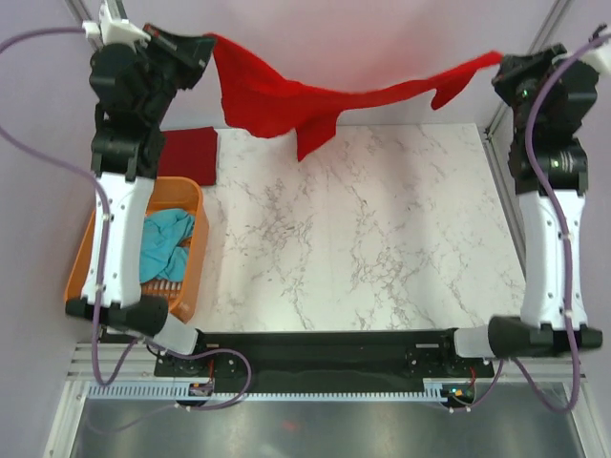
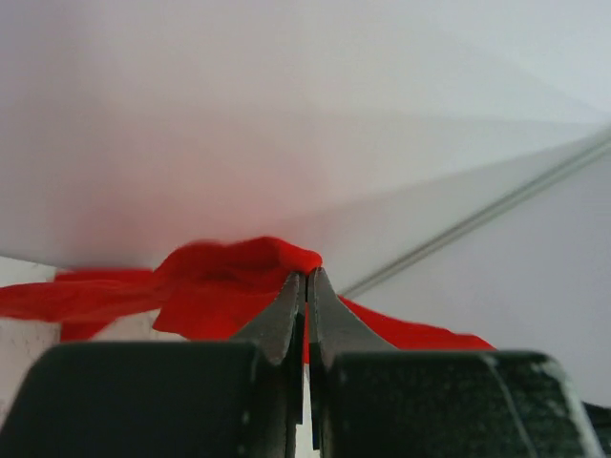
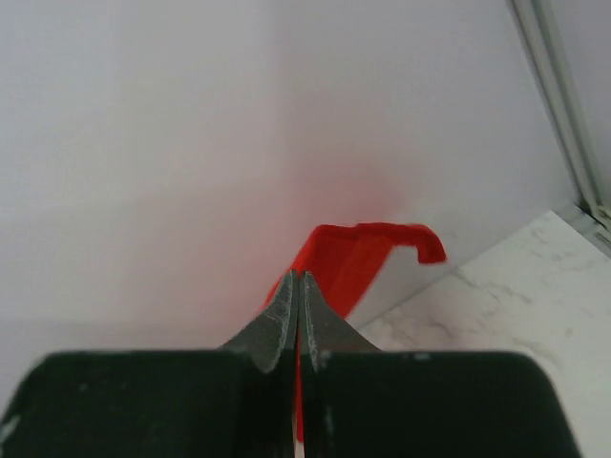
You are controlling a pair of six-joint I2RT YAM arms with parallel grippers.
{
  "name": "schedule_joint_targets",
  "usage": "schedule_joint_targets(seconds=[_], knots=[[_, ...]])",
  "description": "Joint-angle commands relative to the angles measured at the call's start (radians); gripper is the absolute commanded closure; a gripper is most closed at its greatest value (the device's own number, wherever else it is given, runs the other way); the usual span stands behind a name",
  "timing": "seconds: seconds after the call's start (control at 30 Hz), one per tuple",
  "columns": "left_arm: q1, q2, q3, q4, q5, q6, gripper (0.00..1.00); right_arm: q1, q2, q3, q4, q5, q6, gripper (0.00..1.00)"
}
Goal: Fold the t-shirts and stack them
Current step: Flatten the tshirt out
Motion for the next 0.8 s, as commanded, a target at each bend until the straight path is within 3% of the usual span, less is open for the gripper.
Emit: schedule_joint_targets(seconds=[0.0,0.23,0.5,0.77], knots=[[-0.006,-0.258,-0.343,0.072,0.081,0.024,0.98,-0.005,-0.169,-0.275,-0.012,0.032,-0.027,1.00],[-0.010,-0.638,-0.937,0.093,0.188,0.062,0.98,-0.008,-0.389,-0.741,-0.142,0.121,-0.070,1.00],[-0.011,-0.946,-1.494,0.064,0.426,-0.059,0.98,-0.040,-0.470,-1.041,-0.389,0.331,0.035,1.00],[-0.013,-1.095,-1.568,0.064,0.426,-0.059,0.98,-0.077,-0.591,-1.127,-0.443,0.293,0.055,1.00]])
